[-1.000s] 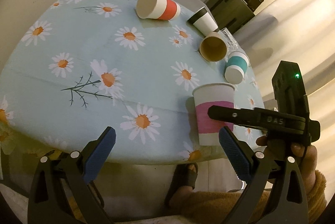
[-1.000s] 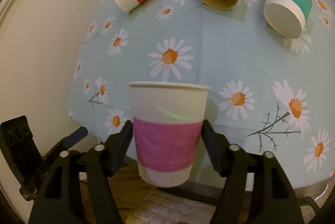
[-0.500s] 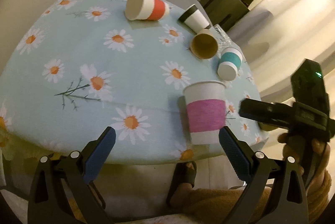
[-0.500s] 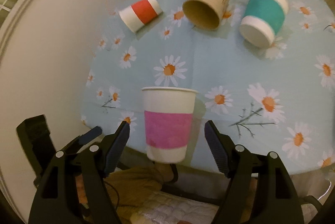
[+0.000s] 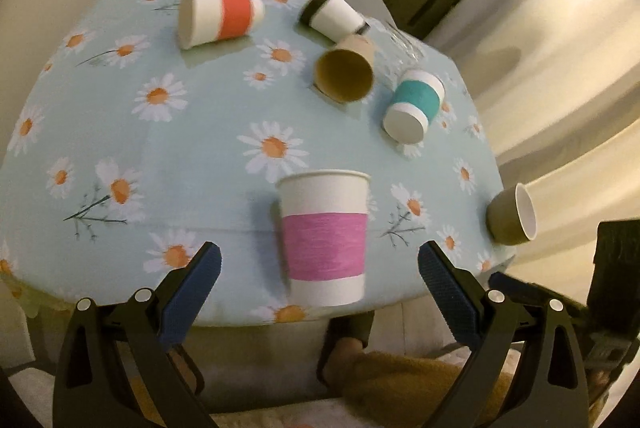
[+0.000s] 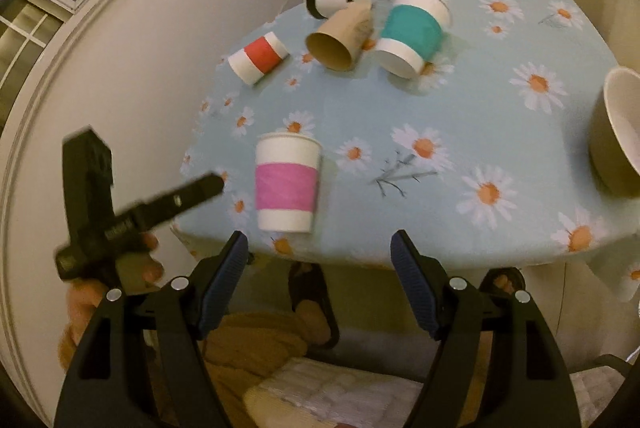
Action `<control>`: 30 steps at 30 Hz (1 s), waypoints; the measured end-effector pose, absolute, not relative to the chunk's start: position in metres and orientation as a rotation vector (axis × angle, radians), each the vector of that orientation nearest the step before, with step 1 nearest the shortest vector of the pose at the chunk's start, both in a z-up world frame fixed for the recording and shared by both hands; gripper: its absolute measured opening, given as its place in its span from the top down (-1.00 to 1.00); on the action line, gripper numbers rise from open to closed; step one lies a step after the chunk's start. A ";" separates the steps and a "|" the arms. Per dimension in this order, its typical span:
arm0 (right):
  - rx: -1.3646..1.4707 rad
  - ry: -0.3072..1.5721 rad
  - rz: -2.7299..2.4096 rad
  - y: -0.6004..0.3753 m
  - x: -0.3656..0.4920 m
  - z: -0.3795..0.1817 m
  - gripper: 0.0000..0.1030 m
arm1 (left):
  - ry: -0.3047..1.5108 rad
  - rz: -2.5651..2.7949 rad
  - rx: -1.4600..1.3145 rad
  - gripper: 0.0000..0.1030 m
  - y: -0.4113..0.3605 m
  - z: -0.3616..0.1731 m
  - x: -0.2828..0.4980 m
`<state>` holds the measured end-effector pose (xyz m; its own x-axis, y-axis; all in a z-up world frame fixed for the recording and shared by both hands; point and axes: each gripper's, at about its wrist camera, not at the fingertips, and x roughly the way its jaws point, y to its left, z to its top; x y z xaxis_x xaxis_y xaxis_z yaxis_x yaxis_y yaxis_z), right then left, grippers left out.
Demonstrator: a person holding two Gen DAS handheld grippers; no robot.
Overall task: Flip cup upright
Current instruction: 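Open the right tool and pull it away from the upright cup, then close the left tool around the upright pink-banded cup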
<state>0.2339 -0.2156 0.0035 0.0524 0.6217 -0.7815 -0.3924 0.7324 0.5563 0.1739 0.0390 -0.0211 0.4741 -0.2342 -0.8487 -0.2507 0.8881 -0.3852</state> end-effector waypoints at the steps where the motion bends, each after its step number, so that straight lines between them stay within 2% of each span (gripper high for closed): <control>1: 0.215 1.302 0.783 -0.218 0.233 0.002 -0.43 | 1.097 0.015 -0.494 -0.87 0.036 -0.021 0.176; 16: 0.233 1.259 0.856 -0.234 0.240 -0.010 -0.43 | 1.238 0.122 -0.442 -0.83 0.008 -0.056 0.219; 17: 0.236 1.261 0.858 -0.235 0.240 -0.011 -0.43 | 1.243 0.130 -0.429 -0.70 0.007 -0.058 0.221; 19: 0.241 1.263 0.865 -0.237 0.241 -0.012 -0.43 | 1.259 0.137 -0.417 -0.60 0.004 -0.063 0.225; 25: 0.241 1.272 0.882 -0.237 0.240 -0.015 -0.43 | 1.299 0.167 -0.382 -0.48 0.004 -0.075 0.232; 27: 0.242 1.272 0.886 -0.237 0.239 -0.014 -0.43 | 1.302 0.167 -0.373 -0.39 0.004 -0.077 0.233; 28: 0.244 1.270 0.886 -0.238 0.239 -0.014 -0.43 | 1.304 0.162 -0.372 -0.26 0.004 -0.077 0.234; 30: 0.247 1.269 0.889 -0.238 0.239 -0.014 -0.43 | 1.298 0.155 -0.367 -0.23 0.004 -0.077 0.235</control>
<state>0.2390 -0.2378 -0.0141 0.0263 0.6938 -0.7197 -0.4392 0.6548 0.6151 0.2348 0.0036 -0.0771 0.2695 -0.0922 -0.9586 -0.3153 0.9321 -0.1783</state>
